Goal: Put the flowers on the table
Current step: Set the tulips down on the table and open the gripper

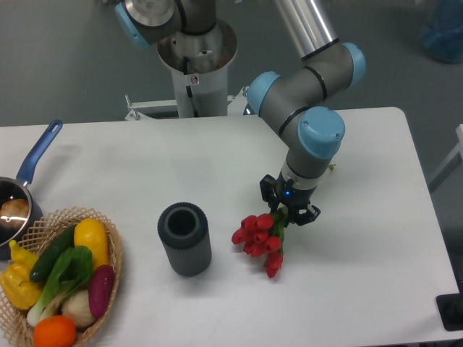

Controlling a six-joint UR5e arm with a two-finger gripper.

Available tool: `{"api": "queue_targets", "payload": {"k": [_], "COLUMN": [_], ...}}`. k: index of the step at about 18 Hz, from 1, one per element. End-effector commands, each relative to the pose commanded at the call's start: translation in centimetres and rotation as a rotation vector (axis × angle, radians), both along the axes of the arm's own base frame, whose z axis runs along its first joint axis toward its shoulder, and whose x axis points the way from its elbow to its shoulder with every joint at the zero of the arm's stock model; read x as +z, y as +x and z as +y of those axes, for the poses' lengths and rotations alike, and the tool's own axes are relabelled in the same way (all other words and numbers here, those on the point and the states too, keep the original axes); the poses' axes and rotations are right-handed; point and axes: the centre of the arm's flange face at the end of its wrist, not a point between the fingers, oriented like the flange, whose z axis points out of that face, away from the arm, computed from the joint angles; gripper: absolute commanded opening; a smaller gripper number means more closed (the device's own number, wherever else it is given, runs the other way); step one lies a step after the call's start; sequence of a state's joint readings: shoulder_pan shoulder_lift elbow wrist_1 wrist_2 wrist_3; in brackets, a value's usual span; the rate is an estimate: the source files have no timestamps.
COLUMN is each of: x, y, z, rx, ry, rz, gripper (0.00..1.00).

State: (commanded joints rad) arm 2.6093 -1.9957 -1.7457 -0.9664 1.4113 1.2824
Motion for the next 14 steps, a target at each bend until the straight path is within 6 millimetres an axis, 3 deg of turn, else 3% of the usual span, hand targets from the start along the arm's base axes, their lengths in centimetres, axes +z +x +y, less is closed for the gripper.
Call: {"api": "queue_targets", "payload": {"k": [9, 11, 12, 13, 14], "x": [0.1, 0.7, 1.4, 2.1, 2.6], "y": [0.0, -0.2, -0.6, -0.8, -0.9], "z": [0.1, 0.3, 0.3, 0.3, 0.2], "rx": [-0.005, -0.005, -0.003, 0.000, 0.002], "ry": [0.002, 0.009, 0.017, 0.024, 0.029], "rz": [0.001, 0.013, 0.026, 0.038, 0.046], "gripper": [0.60, 0.77, 0.94, 1.00, 1.00]}}
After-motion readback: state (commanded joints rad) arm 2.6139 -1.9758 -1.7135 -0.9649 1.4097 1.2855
